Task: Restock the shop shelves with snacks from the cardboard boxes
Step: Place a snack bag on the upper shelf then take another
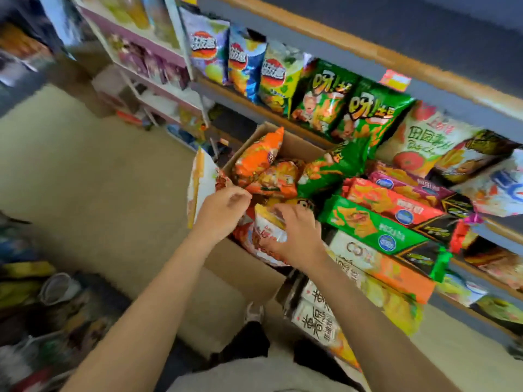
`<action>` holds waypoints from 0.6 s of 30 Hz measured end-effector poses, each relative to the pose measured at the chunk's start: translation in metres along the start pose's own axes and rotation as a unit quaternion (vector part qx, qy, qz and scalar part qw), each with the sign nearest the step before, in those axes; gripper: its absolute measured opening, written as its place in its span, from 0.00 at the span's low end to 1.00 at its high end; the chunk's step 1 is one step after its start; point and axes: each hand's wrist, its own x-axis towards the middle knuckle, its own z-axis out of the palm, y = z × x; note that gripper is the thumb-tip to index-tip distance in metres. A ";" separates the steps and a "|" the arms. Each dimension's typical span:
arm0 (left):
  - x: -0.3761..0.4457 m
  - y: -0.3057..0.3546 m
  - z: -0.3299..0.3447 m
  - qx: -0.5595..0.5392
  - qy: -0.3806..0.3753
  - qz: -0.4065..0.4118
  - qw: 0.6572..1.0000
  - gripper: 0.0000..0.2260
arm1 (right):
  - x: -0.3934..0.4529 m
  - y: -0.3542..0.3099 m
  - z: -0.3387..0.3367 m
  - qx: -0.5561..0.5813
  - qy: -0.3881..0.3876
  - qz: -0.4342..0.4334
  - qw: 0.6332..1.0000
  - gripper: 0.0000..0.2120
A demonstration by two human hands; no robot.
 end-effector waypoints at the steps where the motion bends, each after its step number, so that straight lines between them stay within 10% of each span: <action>1: -0.006 -0.007 -0.002 0.002 -0.015 0.002 1.000 0.09 | 0.000 -0.001 0.003 -0.031 -0.021 0.018 0.999 0.43; 10: -0.029 -0.011 -0.013 -0.063 0.009 0.049 0.997 0.10 | -0.006 -0.014 -0.028 -0.020 0.068 0.083 0.994 0.44; 18: -0.022 0.041 -0.007 0.135 -0.099 0.223 0.960 0.51 | -0.061 -0.034 -0.146 0.104 0.097 -0.021 0.990 0.38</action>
